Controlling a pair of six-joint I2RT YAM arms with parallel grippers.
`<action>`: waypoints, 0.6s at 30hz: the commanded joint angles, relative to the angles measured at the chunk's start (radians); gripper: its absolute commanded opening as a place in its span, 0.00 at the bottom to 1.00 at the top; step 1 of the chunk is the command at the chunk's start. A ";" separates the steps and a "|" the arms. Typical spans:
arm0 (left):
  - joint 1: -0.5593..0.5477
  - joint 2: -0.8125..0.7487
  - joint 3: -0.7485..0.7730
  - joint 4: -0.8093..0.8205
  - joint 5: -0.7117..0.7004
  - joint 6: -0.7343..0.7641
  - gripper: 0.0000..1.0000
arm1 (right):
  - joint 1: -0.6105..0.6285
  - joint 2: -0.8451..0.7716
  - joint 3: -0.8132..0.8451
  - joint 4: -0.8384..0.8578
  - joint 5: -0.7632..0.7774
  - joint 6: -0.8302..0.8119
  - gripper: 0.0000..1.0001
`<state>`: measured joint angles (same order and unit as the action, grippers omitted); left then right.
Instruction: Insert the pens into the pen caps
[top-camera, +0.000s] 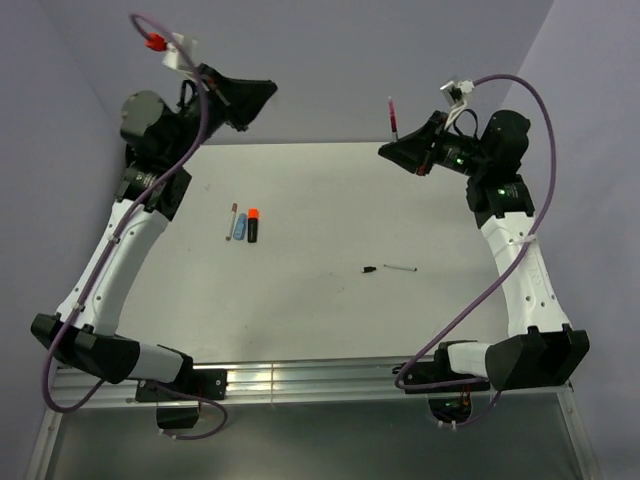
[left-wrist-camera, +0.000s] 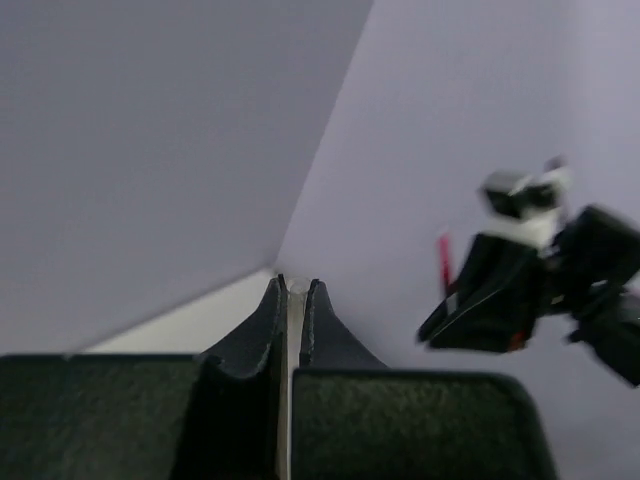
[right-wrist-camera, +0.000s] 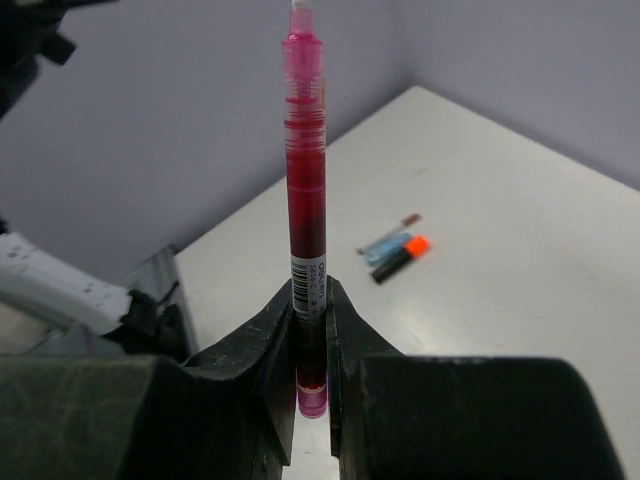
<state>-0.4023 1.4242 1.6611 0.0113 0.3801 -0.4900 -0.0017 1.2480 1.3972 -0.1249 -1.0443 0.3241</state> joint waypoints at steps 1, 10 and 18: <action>0.045 0.019 -0.061 0.385 0.233 -0.257 0.00 | 0.122 0.010 -0.020 0.304 -0.082 0.197 0.00; -0.012 0.022 -0.156 0.694 0.375 -0.504 0.00 | 0.313 0.007 -0.104 0.341 -0.134 0.221 0.00; -0.064 0.007 -0.201 0.684 0.376 -0.545 0.00 | 0.348 0.014 -0.115 0.338 -0.146 0.210 0.00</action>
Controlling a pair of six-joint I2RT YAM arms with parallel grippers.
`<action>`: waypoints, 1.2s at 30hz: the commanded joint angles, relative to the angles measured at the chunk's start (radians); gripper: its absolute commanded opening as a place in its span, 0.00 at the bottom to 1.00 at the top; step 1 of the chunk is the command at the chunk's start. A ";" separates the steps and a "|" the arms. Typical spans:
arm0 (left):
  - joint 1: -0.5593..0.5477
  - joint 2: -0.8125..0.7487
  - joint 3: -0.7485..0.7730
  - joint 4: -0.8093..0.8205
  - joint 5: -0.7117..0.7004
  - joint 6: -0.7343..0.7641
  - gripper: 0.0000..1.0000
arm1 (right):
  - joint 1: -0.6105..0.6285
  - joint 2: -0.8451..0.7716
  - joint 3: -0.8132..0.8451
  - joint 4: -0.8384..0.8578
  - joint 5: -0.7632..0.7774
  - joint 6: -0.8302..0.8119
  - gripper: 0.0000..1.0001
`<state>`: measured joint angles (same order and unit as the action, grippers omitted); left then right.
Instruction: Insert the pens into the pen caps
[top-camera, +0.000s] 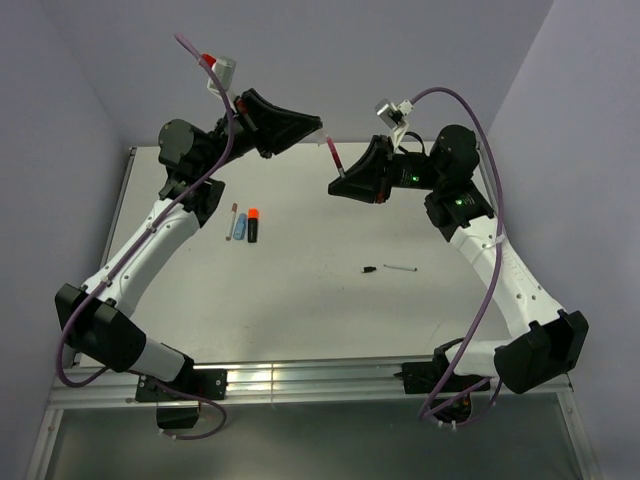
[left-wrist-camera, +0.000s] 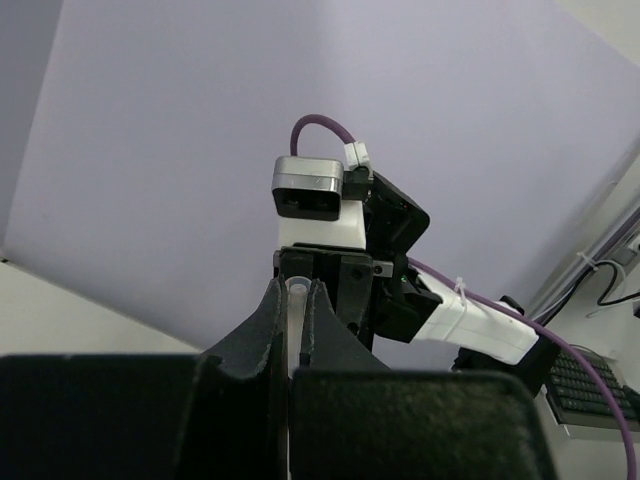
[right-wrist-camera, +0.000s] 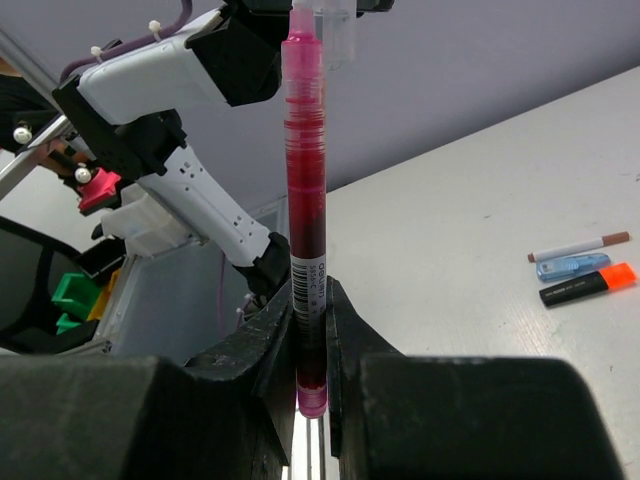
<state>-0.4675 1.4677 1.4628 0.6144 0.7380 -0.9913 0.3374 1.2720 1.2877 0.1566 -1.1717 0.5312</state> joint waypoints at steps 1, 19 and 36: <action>0.000 -0.040 -0.005 0.085 0.014 -0.050 0.00 | 0.009 -0.010 -0.007 0.057 -0.020 0.003 0.00; 0.001 -0.027 0.034 0.062 -0.042 -0.115 0.00 | 0.022 0.001 -0.025 0.034 -0.013 -0.023 0.00; 0.001 -0.014 0.024 0.042 -0.054 -0.099 0.00 | 0.026 -0.008 -0.005 -0.012 -0.019 -0.063 0.00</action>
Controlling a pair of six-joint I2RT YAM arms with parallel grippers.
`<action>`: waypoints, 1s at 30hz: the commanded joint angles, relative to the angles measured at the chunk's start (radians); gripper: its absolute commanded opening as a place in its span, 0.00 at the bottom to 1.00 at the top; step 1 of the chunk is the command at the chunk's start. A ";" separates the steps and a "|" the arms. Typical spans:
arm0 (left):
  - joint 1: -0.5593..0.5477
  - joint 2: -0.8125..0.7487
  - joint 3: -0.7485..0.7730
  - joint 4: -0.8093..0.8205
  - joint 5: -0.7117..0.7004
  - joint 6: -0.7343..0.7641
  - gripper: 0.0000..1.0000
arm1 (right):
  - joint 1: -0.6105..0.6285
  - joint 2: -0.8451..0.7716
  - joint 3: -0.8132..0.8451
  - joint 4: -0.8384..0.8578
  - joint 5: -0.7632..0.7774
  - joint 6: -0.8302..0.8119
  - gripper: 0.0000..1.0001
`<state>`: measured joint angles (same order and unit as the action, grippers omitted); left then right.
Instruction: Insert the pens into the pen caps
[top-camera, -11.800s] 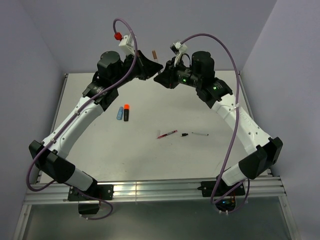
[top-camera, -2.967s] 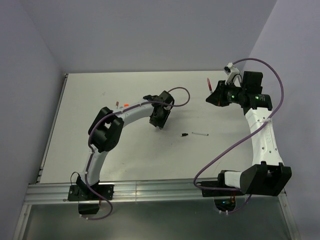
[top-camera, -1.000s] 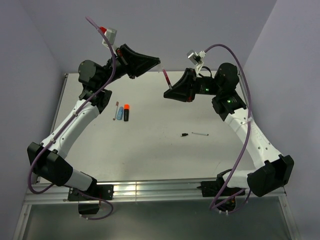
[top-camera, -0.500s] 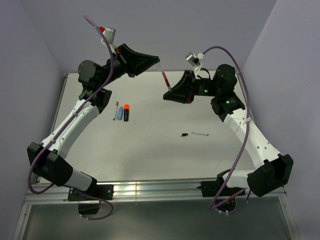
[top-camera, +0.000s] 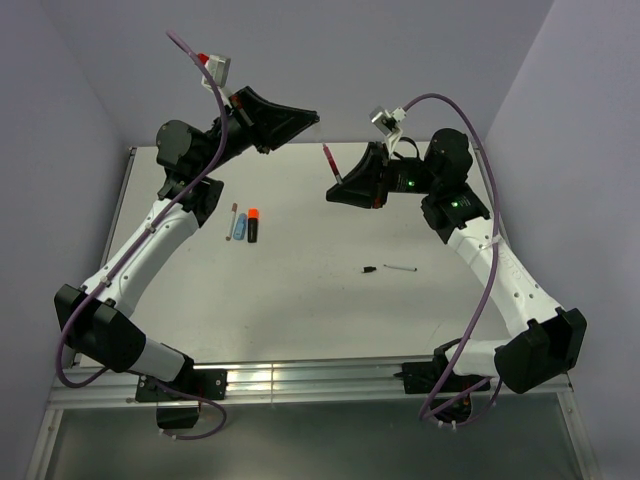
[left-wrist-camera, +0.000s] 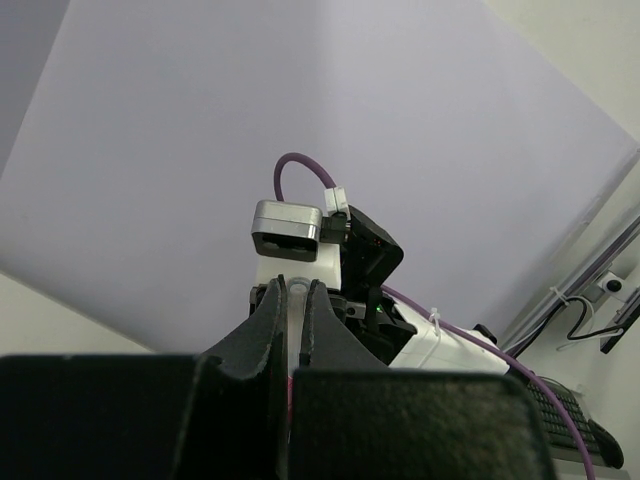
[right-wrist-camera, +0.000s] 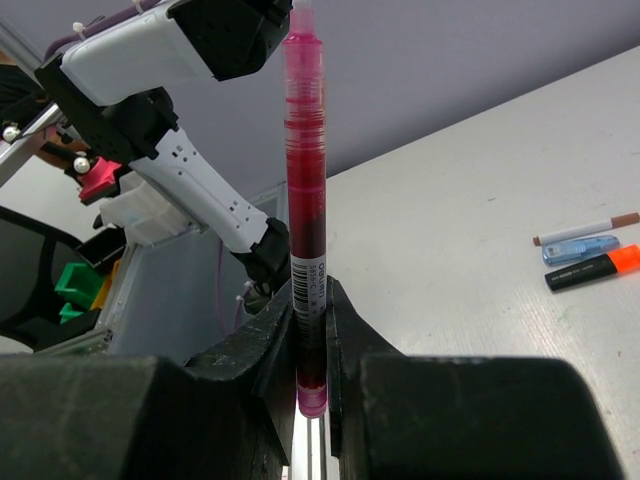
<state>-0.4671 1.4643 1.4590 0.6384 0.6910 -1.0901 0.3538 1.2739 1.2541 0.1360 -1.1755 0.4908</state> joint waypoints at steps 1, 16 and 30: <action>0.001 -0.012 0.027 0.017 -0.005 0.001 0.00 | 0.010 -0.010 0.030 0.007 -0.013 -0.024 0.00; -0.010 -0.033 -0.041 0.011 -0.004 0.001 0.00 | 0.008 0.002 0.057 -0.004 0.000 -0.032 0.00; -0.064 -0.061 -0.114 0.032 -0.053 -0.011 0.00 | 0.002 0.033 0.110 0.002 0.073 -0.006 0.00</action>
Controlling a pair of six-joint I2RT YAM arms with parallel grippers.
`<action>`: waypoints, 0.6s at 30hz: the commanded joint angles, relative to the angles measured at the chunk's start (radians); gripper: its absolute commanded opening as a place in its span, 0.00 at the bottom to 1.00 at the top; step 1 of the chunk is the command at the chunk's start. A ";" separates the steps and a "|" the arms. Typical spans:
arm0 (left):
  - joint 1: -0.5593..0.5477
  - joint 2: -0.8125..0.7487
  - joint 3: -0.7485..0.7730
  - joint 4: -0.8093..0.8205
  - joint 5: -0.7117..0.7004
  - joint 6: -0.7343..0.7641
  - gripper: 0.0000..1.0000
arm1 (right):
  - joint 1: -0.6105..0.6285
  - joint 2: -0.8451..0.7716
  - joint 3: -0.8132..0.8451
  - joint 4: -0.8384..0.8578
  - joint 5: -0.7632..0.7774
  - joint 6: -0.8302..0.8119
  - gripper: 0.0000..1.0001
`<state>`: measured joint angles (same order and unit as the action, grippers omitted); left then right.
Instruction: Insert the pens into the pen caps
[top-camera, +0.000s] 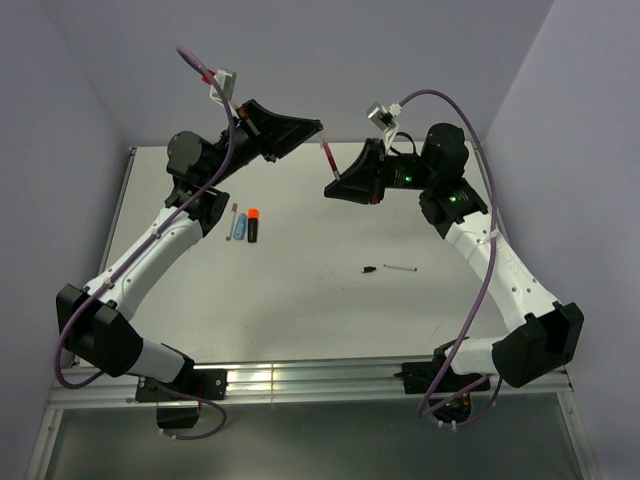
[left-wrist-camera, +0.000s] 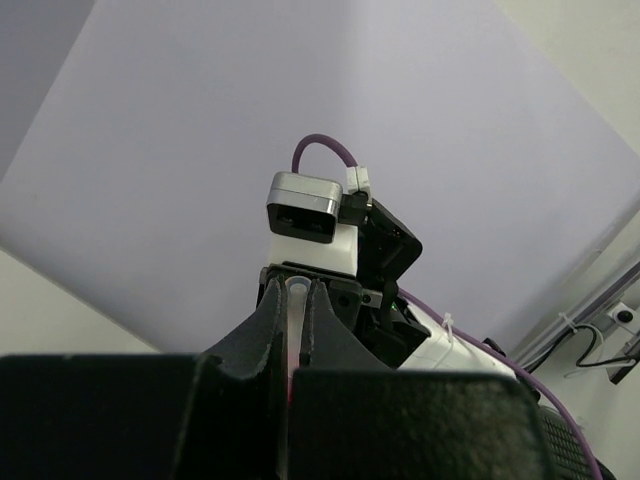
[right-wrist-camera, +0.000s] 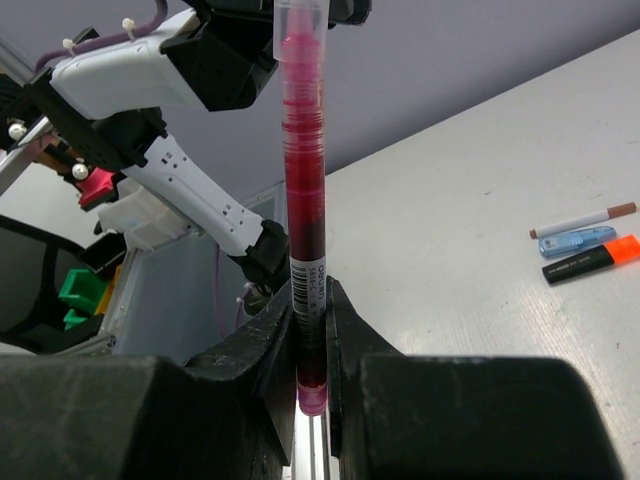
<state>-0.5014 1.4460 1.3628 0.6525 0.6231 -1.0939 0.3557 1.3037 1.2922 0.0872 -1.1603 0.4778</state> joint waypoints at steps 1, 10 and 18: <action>-0.032 -0.044 -0.024 0.013 0.009 -0.011 0.00 | 0.000 0.006 0.076 0.051 0.065 0.011 0.00; -0.066 -0.041 -0.082 -0.030 0.027 0.006 0.00 | -0.004 0.035 0.166 0.062 0.076 0.019 0.00; -0.088 -0.027 -0.200 -0.011 0.219 0.026 0.00 | -0.004 0.046 0.231 0.054 -0.027 -0.044 0.00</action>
<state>-0.5209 1.3888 1.2369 0.7441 0.5064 -1.0866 0.3553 1.3624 1.4029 -0.0200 -1.2175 0.4763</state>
